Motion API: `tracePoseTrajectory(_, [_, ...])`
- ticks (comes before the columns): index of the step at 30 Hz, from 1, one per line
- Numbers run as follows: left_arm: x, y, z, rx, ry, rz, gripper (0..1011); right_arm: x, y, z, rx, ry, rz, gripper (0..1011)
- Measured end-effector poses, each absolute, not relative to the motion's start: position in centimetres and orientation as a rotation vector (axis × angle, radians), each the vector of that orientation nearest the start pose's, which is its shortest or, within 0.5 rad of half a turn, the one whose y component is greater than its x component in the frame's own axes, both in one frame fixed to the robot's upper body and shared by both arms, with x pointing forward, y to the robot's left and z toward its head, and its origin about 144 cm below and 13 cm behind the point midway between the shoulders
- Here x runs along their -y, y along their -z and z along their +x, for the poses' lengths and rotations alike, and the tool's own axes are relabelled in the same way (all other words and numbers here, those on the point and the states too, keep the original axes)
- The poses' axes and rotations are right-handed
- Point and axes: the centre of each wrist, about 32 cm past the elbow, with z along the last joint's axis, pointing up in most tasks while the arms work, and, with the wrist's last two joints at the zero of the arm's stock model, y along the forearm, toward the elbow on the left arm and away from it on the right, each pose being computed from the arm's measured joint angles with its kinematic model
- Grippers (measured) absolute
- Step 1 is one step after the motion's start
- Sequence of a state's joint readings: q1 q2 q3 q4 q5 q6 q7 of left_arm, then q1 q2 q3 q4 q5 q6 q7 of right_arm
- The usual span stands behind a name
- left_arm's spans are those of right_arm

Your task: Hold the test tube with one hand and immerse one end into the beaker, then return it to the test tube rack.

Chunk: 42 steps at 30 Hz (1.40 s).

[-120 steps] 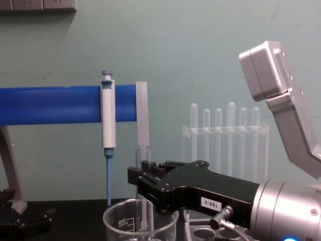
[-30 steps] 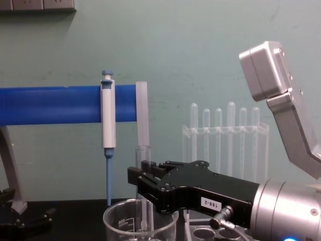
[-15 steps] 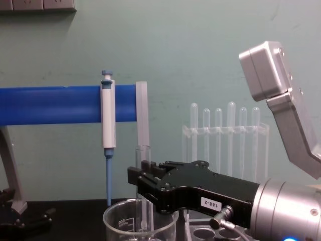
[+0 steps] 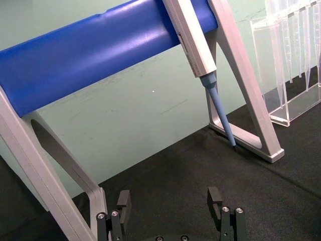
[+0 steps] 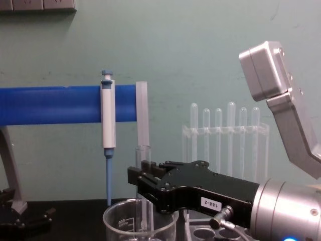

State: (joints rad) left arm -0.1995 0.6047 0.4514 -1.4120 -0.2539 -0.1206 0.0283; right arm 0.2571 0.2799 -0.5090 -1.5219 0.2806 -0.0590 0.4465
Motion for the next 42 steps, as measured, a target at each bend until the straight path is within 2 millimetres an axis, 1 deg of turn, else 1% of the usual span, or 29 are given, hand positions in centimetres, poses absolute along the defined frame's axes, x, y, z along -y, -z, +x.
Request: tracePoseTrajectory(42, [-30.97,-113.98,48.86,0.285,-1.248,0.304,1000,16.06,-117.94,49.58,0.137,0.651,0.016,224])
